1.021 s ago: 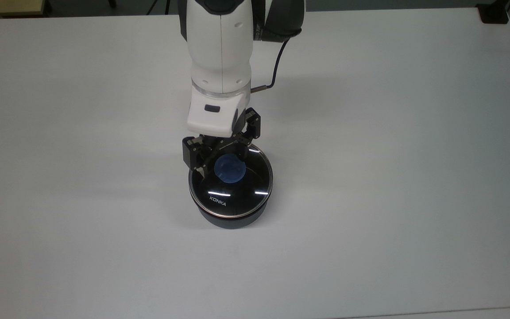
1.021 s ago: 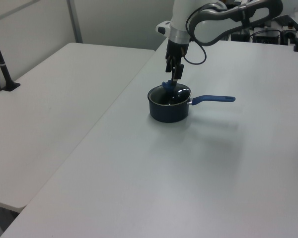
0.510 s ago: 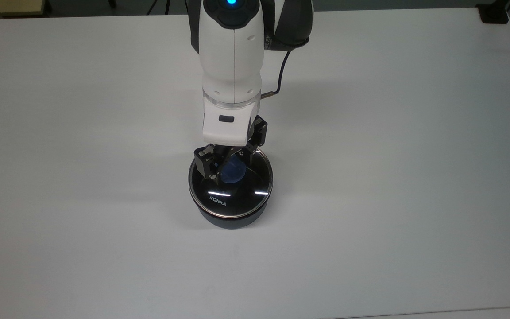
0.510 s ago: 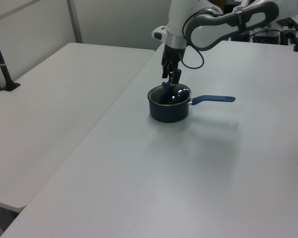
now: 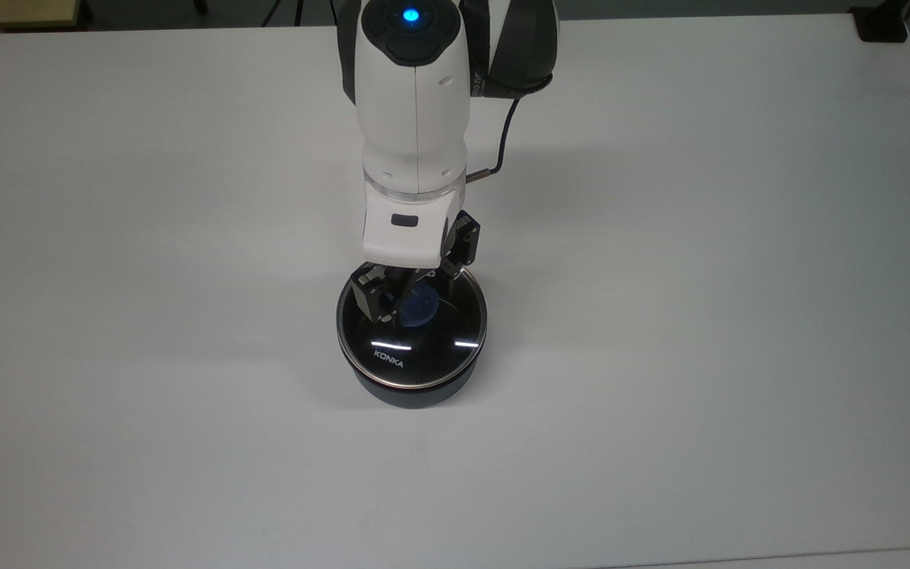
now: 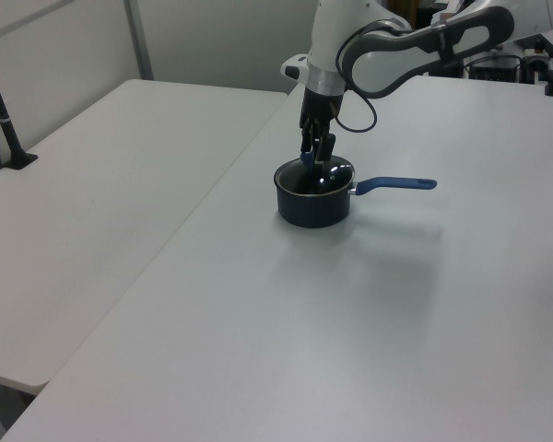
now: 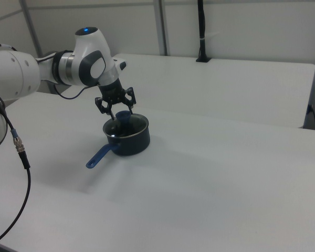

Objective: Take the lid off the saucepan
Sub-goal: 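Lower the gripper onto the blue knob and close on it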

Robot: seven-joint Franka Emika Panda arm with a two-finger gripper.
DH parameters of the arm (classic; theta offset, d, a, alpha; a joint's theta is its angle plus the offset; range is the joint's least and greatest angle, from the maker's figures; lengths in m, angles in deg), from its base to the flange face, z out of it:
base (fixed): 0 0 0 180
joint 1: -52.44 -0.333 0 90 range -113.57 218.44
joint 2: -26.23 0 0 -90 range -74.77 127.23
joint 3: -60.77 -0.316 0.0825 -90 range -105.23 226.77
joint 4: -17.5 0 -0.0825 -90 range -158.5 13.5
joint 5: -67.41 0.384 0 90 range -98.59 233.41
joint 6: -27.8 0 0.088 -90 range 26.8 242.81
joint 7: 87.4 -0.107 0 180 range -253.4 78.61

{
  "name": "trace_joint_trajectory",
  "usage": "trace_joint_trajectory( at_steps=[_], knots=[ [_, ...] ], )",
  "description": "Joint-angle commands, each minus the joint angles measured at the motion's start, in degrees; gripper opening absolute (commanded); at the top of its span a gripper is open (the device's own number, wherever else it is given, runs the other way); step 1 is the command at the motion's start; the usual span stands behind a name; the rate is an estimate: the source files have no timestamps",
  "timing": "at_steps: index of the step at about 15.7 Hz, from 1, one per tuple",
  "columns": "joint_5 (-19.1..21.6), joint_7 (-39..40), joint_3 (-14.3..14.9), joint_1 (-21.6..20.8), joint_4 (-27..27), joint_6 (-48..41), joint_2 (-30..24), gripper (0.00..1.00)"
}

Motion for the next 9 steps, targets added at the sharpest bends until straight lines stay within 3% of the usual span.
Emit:
trace_joint_trajectory(
  at_steps=[1, 4, 6, 7, 9],
  knots=[
    [1.68, -1.02, 0.42, -0.46, 0.7, -0.69, 0.3, 0.65],
    [1.86, -1.2, 0.42, -0.38, 0.26, -0.69, 0.13, 0.6],
    [1.77, -1.55, 0.42, -0.29, 0.26, -1.21, -0.05, 0.63],
    [1.77, -1.64, 0.42, -0.29, 0.26, -1.21, -0.14, 0.75],
    [1.68, -1.64, 0.42, -0.29, 0.26, -1.65, -0.22, 0.87]
  ],
)
